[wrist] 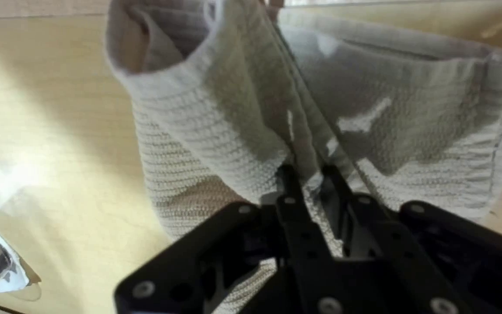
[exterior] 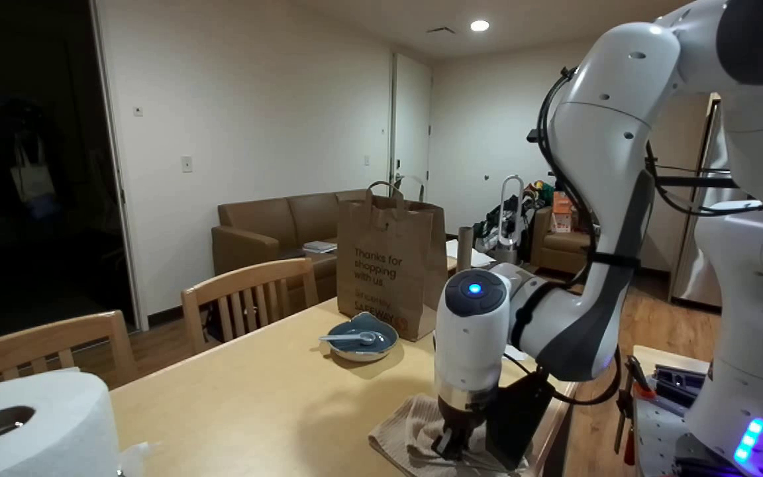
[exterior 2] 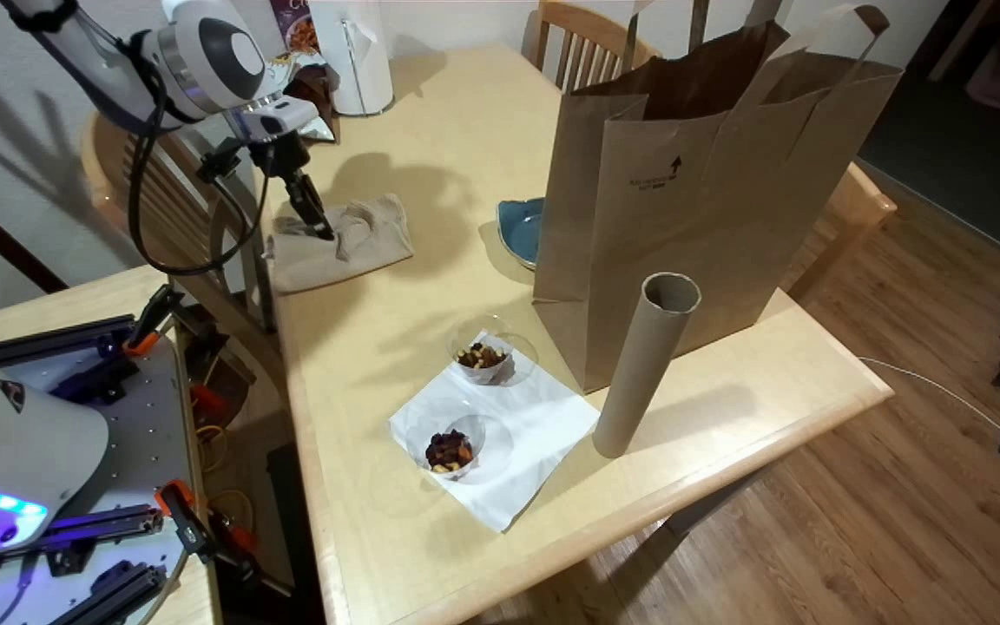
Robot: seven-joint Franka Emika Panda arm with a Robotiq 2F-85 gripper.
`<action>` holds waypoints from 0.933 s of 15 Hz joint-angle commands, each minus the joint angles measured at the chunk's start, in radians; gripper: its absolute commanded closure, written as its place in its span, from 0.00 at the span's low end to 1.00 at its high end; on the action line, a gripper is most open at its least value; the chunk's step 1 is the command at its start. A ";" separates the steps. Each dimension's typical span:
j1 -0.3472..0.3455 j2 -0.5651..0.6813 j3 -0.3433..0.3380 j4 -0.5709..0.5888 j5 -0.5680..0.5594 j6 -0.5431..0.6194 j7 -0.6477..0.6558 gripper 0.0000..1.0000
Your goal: Use the cloth to wipe the table.
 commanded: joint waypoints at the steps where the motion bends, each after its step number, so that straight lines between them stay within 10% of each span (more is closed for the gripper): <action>1: -0.030 -0.008 0.016 -0.016 -0.032 0.051 0.010 1.00; 9: -0.005 -0.061 -0.080 -0.111 -0.135 0.454 0.074 0.99; 14: 0.176 -0.128 -0.407 -0.213 -0.223 0.833 0.169 0.99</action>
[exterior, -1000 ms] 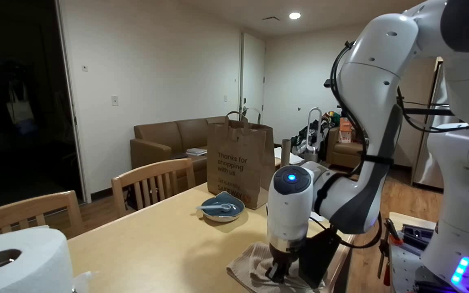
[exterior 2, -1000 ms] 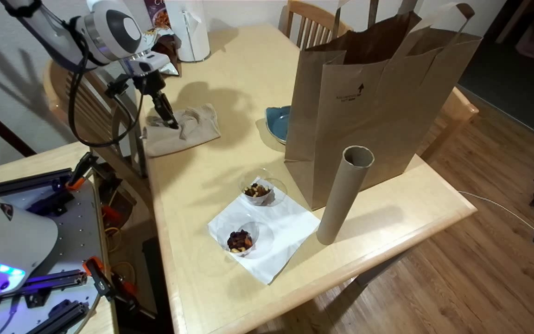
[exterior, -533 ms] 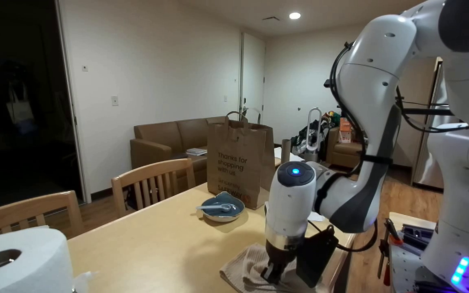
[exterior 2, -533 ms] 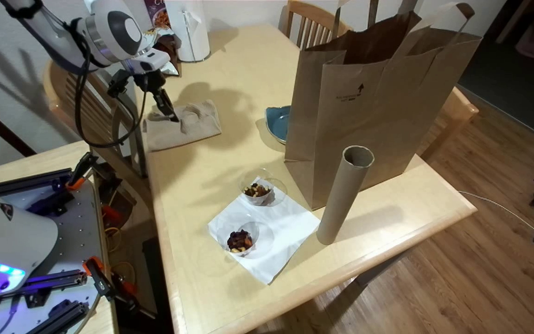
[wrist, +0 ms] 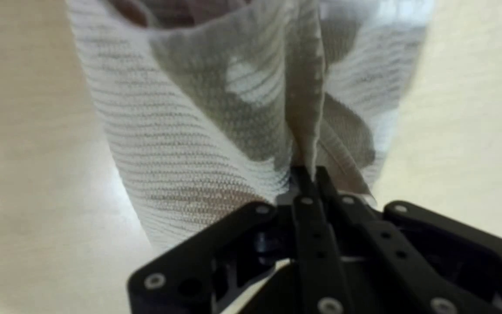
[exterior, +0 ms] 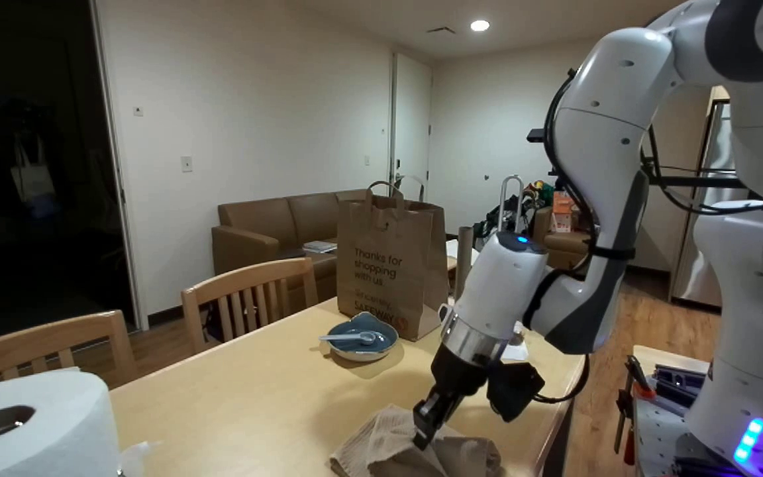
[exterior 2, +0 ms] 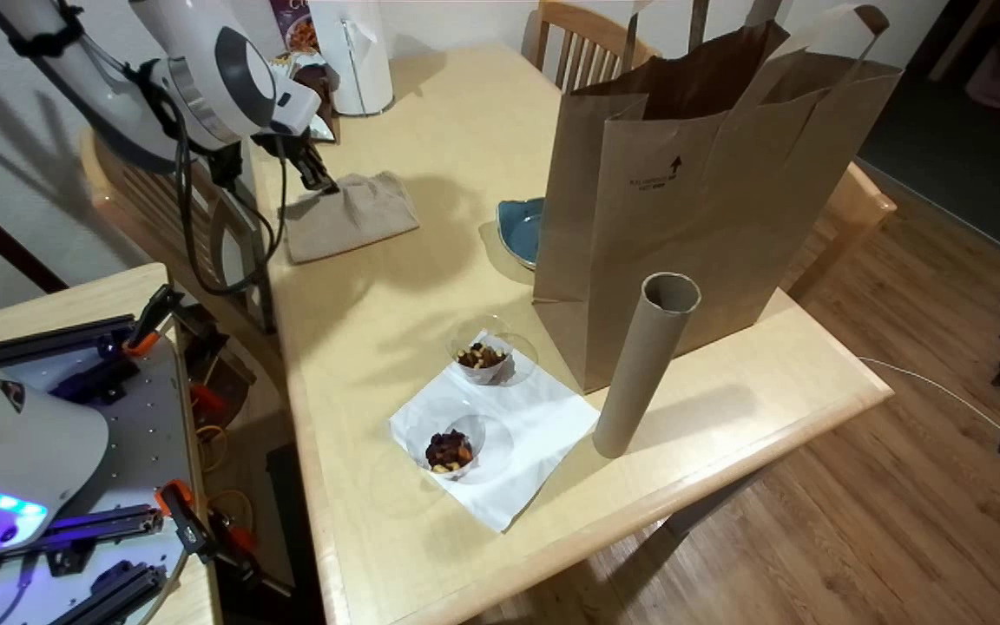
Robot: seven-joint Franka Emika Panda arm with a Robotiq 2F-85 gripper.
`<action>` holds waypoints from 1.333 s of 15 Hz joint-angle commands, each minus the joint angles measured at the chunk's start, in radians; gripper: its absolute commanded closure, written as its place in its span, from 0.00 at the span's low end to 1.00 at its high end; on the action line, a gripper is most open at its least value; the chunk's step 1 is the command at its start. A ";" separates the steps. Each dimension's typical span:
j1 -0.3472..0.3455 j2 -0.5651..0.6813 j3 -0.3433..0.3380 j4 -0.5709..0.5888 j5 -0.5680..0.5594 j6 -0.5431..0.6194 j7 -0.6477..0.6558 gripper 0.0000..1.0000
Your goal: Use the cloth to wipe the table.
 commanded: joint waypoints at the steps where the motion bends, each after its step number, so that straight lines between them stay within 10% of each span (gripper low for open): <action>1: 0.186 -0.090 -0.273 -0.106 0.035 0.221 0.008 0.99; 11: 0.601 -0.254 -0.641 -0.285 0.696 0.194 -0.349 0.99; 17: 0.573 -0.190 -0.427 -0.276 0.569 0.194 -0.200 0.99; 20: 0.625 -0.207 -0.489 -0.284 0.632 0.185 -0.248 0.96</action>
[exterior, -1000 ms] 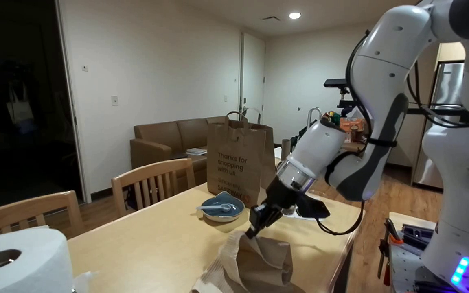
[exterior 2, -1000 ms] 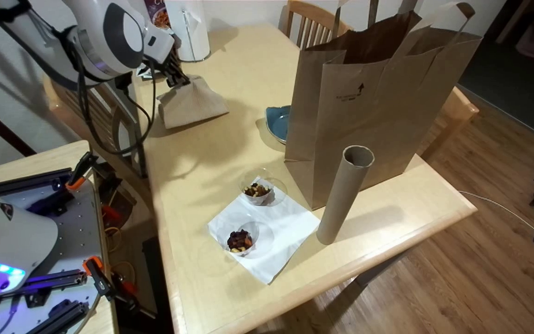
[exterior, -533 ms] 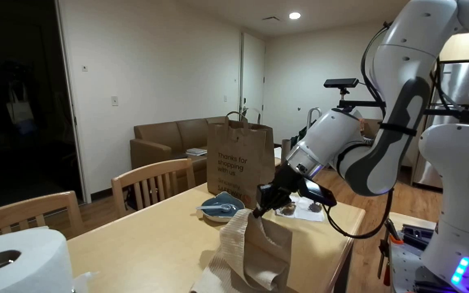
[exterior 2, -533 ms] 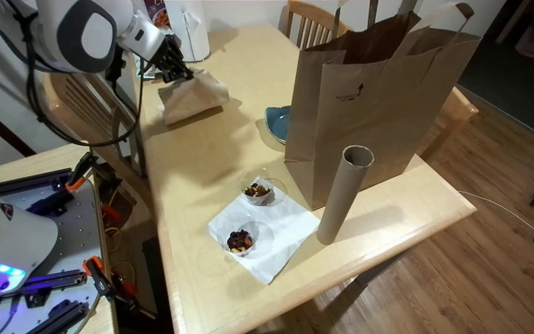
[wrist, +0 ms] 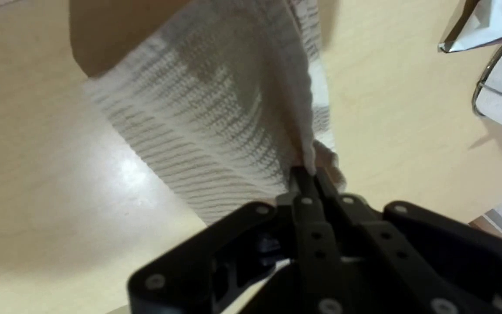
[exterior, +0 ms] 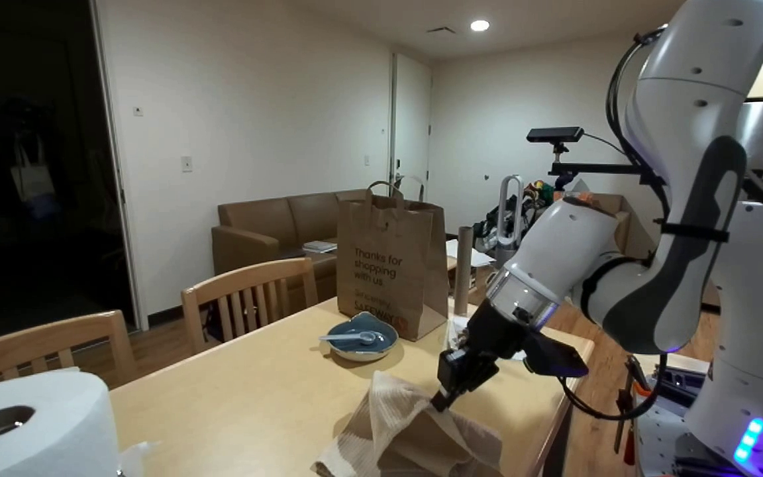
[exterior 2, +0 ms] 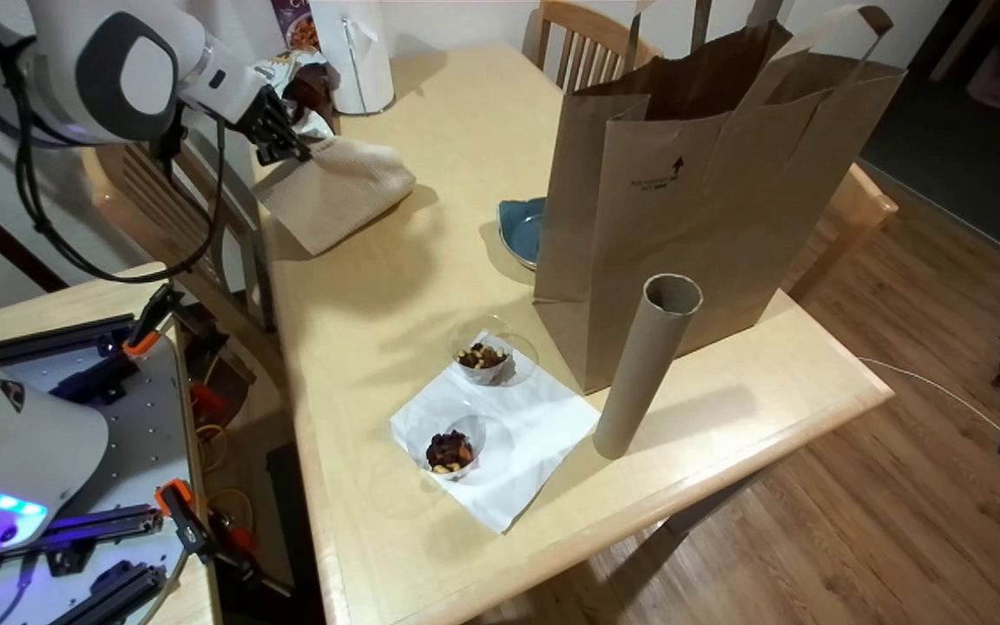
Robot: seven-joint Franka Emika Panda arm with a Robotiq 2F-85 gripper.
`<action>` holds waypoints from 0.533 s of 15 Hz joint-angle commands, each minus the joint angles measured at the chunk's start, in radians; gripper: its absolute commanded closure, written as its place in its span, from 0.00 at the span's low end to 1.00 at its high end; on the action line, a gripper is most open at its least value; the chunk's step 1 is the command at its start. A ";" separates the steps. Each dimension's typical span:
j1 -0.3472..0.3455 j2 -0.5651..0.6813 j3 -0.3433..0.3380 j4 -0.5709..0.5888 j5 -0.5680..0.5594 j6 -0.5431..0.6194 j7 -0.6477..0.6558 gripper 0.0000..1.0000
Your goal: Use the cloth to wipe the table.
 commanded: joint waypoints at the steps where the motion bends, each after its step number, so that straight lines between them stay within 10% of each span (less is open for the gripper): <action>1: -0.001 0.000 -0.007 0.001 0.000 0.000 -0.001 0.96; 8: -0.115 -0.075 0.013 0.004 -0.102 0.003 0.134 0.99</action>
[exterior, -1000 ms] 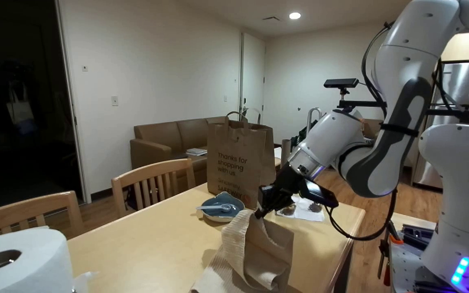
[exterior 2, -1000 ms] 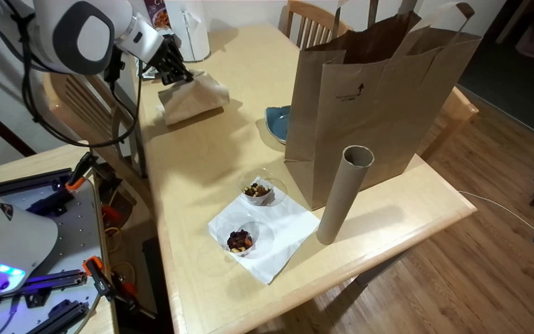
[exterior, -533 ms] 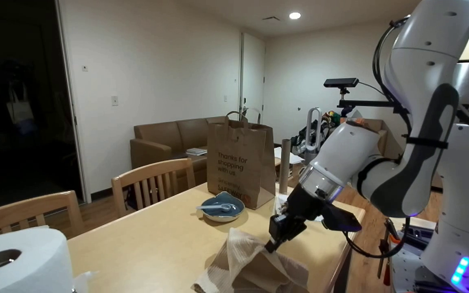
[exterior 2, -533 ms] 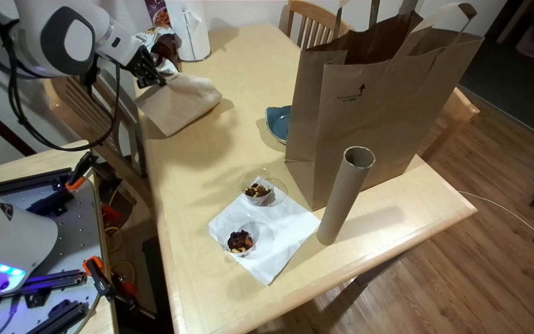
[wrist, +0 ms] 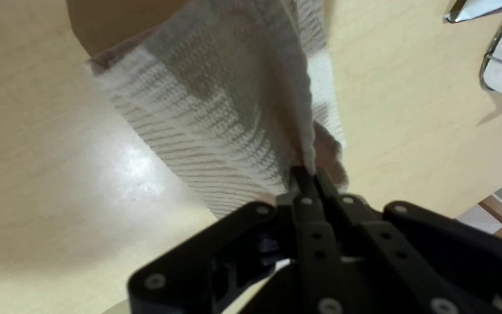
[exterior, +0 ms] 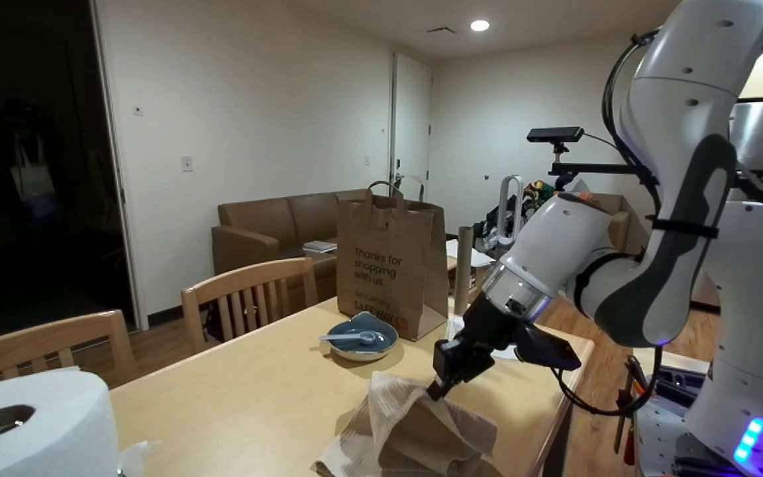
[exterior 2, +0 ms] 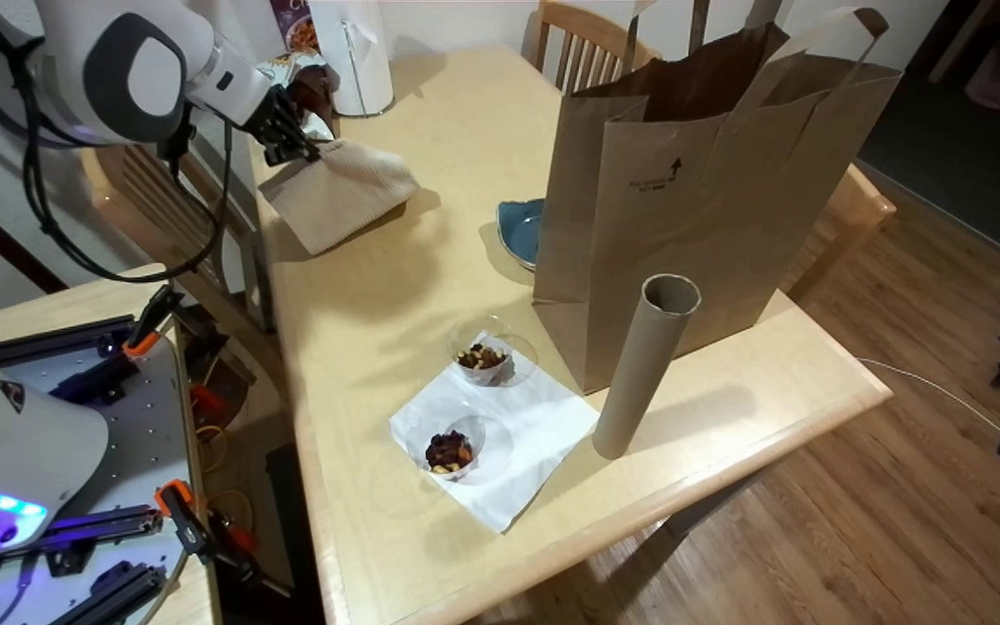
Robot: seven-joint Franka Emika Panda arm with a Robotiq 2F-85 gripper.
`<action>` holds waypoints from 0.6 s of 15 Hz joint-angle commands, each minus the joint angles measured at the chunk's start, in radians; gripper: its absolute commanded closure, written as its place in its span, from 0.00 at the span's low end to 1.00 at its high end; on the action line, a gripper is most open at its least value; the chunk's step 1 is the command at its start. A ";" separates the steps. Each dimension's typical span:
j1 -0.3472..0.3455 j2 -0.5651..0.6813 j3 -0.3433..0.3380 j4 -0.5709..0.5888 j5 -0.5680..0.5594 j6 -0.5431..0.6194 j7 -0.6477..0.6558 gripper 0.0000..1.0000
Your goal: Use the cloth to wipe the table.
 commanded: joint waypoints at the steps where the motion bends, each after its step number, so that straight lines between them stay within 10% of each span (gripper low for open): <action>1: -0.074 -0.140 -0.012 -0.051 -0.047 0.001 0.067 0.99; 9: -0.142 -0.248 -0.172 0.000 -0.285 0.001 0.427 0.99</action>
